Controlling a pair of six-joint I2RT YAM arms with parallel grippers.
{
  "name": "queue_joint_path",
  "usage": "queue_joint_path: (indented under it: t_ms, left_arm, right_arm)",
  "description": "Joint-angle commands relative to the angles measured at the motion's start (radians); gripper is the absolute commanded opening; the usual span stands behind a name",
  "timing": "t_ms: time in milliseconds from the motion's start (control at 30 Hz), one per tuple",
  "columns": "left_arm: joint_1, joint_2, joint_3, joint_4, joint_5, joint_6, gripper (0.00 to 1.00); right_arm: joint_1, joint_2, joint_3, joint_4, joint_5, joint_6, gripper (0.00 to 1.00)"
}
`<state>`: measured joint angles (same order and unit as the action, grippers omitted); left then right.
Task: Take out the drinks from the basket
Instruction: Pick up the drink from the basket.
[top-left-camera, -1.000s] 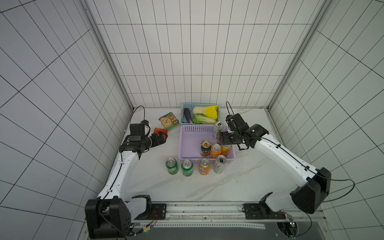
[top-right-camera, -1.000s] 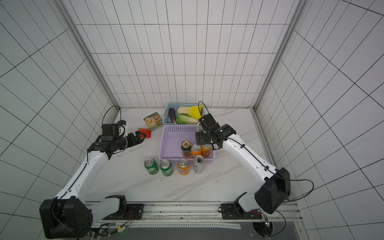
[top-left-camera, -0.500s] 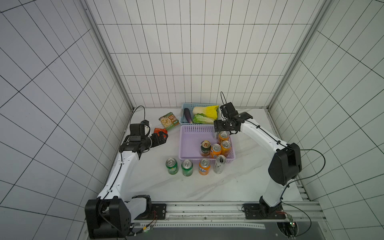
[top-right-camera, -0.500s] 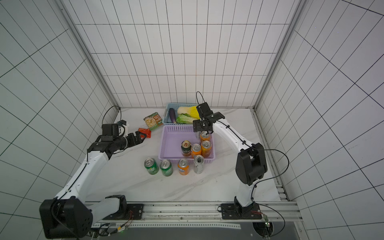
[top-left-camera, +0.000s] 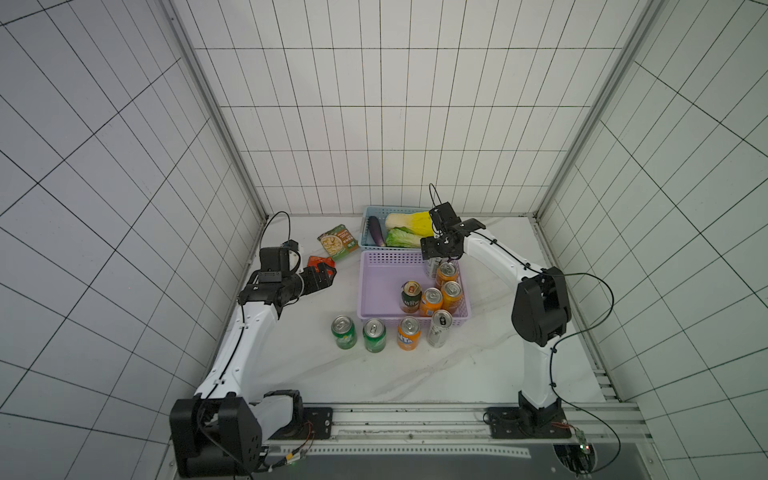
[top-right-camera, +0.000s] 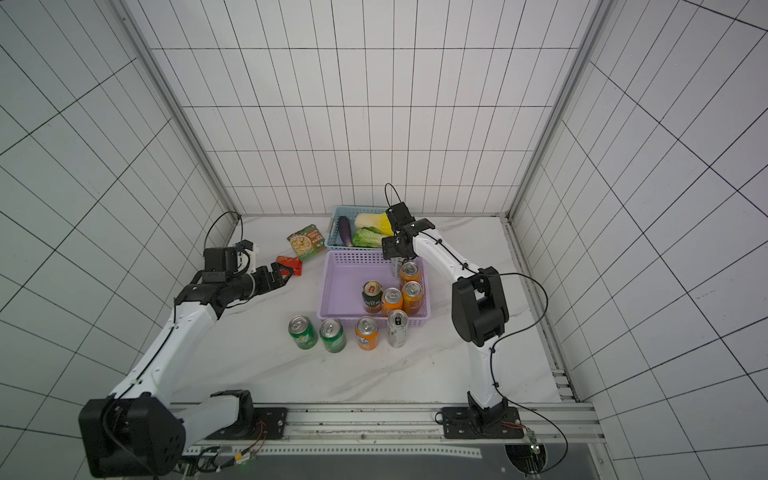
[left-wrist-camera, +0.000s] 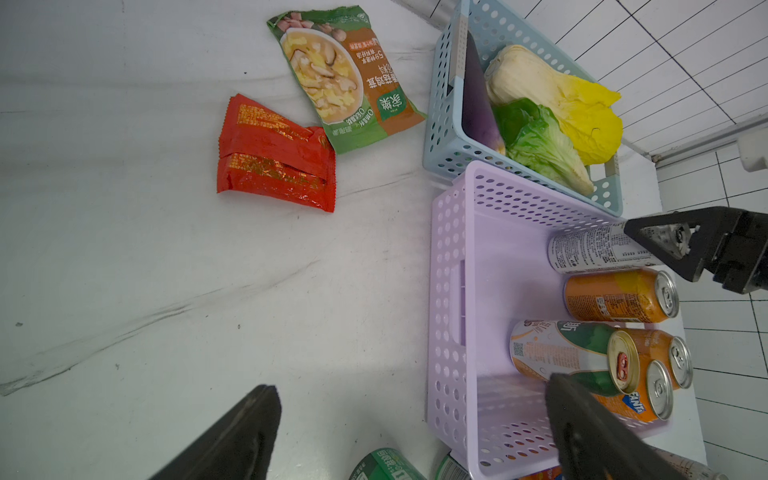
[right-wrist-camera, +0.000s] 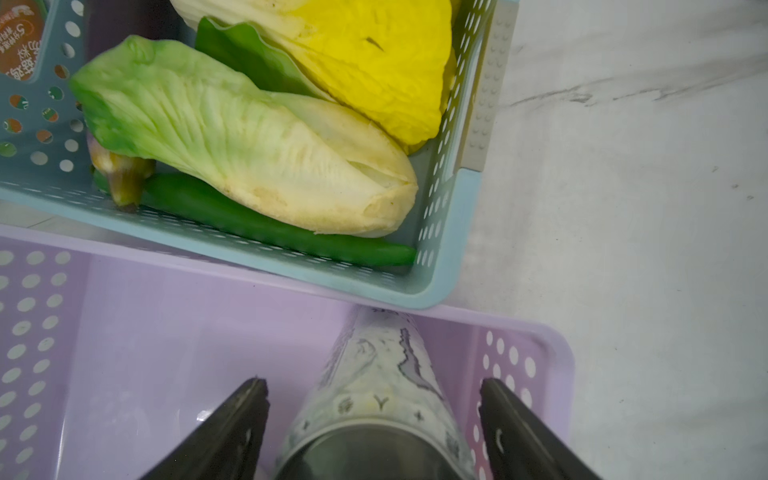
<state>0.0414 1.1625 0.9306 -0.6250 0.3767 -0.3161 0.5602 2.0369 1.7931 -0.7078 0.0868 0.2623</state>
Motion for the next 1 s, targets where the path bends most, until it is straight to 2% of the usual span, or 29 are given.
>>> queue_joint_path:
  t_ms: [0,300,667,967]
  left_arm:
    - [0.005,-0.004,-0.012,0.006,0.012,0.005,0.98]
    - [0.006,-0.007,-0.012,0.005,0.010,0.006,0.98]
    - [0.006,-0.006,-0.012,0.004,0.007,0.006,0.98]
    - [0.006,-0.008,-0.012,0.004,0.006,0.006,0.98]
  right_arm:
    - [-0.009,0.019,0.040,-0.020,0.004,-0.001,0.79]
    - [-0.010,0.028,0.038,-0.019,0.004,-0.001,0.70]
    - [-0.010,-0.006,0.056,-0.045,0.015,-0.012,0.50]
    - [-0.009,-0.033,0.116,-0.085,0.019,-0.030,0.47]
